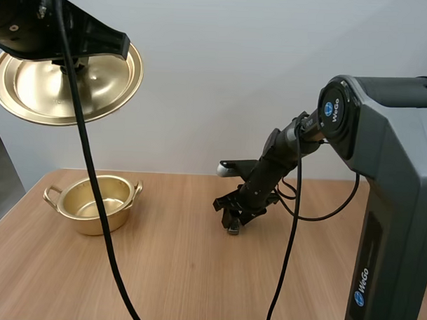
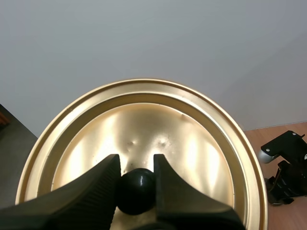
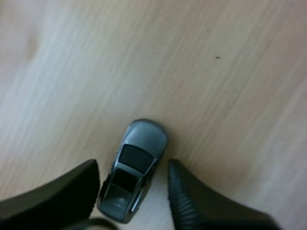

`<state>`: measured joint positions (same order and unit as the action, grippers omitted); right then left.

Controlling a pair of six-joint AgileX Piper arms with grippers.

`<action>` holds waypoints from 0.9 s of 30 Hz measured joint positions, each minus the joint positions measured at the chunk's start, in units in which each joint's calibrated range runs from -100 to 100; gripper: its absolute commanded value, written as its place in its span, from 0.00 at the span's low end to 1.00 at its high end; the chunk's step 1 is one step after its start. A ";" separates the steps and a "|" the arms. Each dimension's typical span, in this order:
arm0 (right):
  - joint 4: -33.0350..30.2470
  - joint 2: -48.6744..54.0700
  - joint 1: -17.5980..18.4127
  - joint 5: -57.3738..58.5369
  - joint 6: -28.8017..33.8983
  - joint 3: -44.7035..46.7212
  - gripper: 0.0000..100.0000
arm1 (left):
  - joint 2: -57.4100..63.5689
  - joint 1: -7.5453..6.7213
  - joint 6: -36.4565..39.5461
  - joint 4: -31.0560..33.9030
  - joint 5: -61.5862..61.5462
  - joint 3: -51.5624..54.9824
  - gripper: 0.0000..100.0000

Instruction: Open the pot, put the car inside, and close it

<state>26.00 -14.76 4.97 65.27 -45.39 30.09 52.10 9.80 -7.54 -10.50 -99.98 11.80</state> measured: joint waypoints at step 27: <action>6.23 22.08 0.00 26.86 -1.78 -16.34 0.00 | 5.20 0.00 -2.46 0.42 0.00 0.00 0.00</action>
<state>32.23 7.33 4.97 92.13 -47.17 13.74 57.30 9.80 -10.00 -10.08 -99.98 11.80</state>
